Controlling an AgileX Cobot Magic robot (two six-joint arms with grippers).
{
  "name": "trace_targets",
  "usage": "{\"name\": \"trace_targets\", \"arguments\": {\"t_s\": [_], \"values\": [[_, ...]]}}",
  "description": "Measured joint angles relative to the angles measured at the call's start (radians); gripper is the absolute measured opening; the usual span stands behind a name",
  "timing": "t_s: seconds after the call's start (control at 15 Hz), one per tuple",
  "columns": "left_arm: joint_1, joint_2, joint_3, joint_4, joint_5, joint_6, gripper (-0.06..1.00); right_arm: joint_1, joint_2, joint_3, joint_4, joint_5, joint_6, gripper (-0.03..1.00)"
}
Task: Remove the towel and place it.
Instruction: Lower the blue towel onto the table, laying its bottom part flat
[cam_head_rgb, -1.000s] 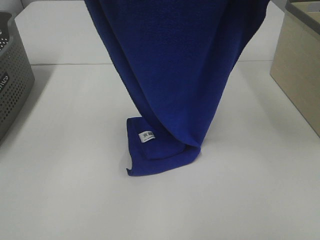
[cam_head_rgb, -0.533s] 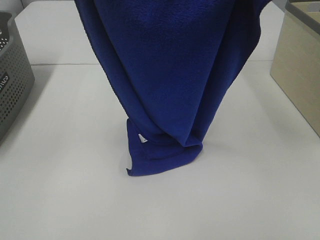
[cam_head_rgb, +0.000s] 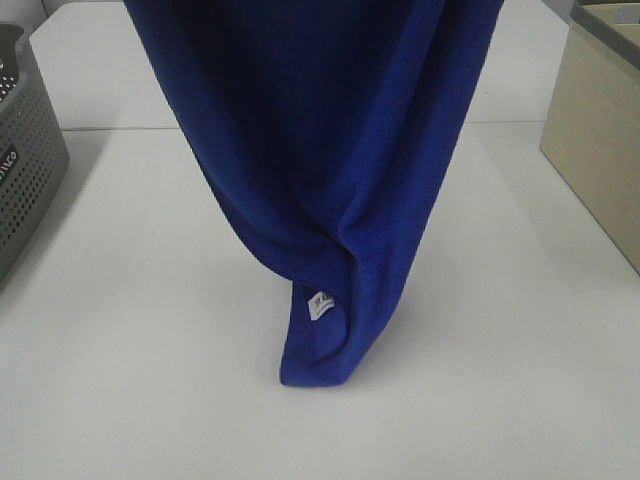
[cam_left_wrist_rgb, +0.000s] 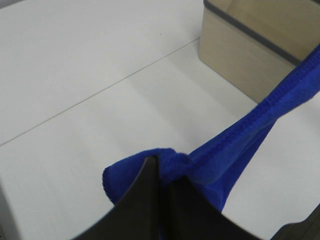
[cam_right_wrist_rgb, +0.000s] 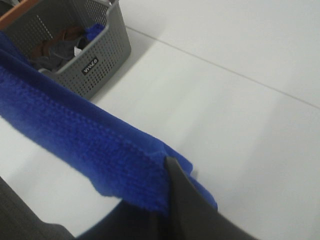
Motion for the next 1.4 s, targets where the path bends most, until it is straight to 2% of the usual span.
{"name": "trace_targets", "arguments": {"t_s": [0.13, 0.2, 0.27, 0.4, 0.53, 0.67, 0.73, 0.87, 0.93, 1.0, 1.13, 1.27, 1.4], "values": [[0.000, -0.021, -0.040, 0.049, 0.000, 0.000, 0.00, 0.000, 0.008, -0.049, -0.002, 0.000, -0.036, 0.02], [0.004, 0.001, -0.055, 0.177, -0.002, 0.000, 0.00, 0.001, 0.057, -0.077, -0.011, -0.038, -0.073, 0.02], [0.020, 0.030, -0.055, 0.234, -0.004, 0.000, 0.00, 0.005, 0.097, -0.085, -0.031, -0.085, -0.094, 0.02], [0.079, 0.100, -0.055, 0.294, -0.068, 0.017, 0.00, 0.009, 0.186, -0.085, -0.107, -0.208, -0.118, 0.02], [0.141, 0.183, -0.055, 0.319, -0.180, 0.052, 0.00, 0.009, 0.265, -0.085, -0.204, -0.386, -0.125, 0.02], [0.212, 0.280, -0.056, 0.337, -0.370, 0.093, 0.00, 0.008, 0.370, -0.085, -0.304, -0.664, -0.128, 0.02], [0.233, 0.308, -0.056, 0.338, -0.435, 0.097, 0.00, 0.007, 0.395, -0.085, -0.315, -0.752, -0.128, 0.02], [0.310, 0.413, -0.056, 0.344, -0.694, 0.102, 0.00, -0.008, 0.516, -0.107, -0.322, -1.040, -0.129, 0.02], [0.339, 0.460, -0.071, 0.345, -0.825, 0.102, 0.00, -0.019, 0.584, -0.165, -0.321, -1.126, -0.129, 0.02], [0.359, 0.503, -0.110, 0.346, -0.915, 0.102, 0.00, -0.036, 0.642, -0.242, -0.320, -1.157, -0.129, 0.02], [0.361, 0.580, -0.241, 0.361, -0.994, 0.126, 0.00, -0.068, 0.733, -0.407, -0.298, -1.168, -0.128, 0.02], [0.361, 0.645, -0.386, 0.372, -1.007, 0.199, 0.00, -0.114, 0.775, -0.503, -0.252, -1.173, -0.128, 0.02], [0.360, 0.683, -0.413, 0.372, -0.963, 0.225, 0.00, -0.123, 0.797, -0.507, -0.224, -1.148, -0.128, 0.02]]}}
